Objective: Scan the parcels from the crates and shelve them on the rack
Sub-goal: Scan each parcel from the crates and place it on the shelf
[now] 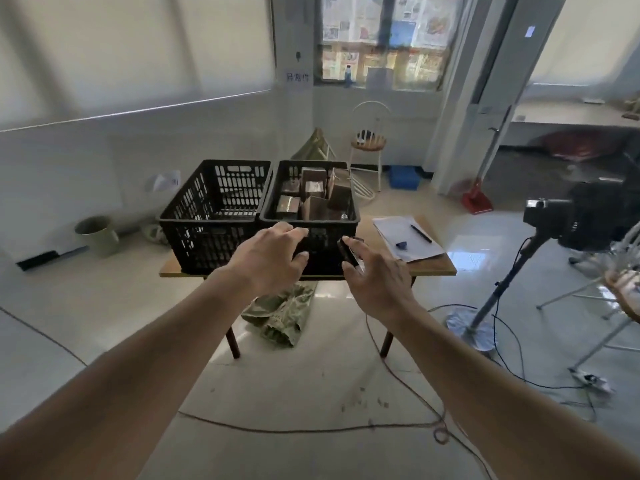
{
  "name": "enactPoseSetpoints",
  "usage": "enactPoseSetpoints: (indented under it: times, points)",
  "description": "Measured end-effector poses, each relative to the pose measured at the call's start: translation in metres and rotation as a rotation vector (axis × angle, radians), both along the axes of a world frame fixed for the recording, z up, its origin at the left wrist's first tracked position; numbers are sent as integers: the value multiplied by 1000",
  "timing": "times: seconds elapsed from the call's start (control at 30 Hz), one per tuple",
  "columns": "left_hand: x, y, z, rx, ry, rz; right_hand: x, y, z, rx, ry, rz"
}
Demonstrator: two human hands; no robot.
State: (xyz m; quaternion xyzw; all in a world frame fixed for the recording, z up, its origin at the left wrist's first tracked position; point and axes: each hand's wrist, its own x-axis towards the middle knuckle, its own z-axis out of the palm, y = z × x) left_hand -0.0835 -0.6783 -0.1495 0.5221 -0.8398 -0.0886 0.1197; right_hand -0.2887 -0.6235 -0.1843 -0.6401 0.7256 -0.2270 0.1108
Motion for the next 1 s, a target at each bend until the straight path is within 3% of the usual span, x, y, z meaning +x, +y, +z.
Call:
enactPoseSetpoints:
  times: [0.53,0.73,1.0]
  points:
    - [-55,-312,-88,186,-53,-68,-43,-277,-73,131,-11,-112]
    - [-97,-385,-116,257,-103,-58,-80,-351,-96,146,-36,-124]
    - [-152,-447,-154,404,-215,140,-130,-431,-117,135,21,-12]
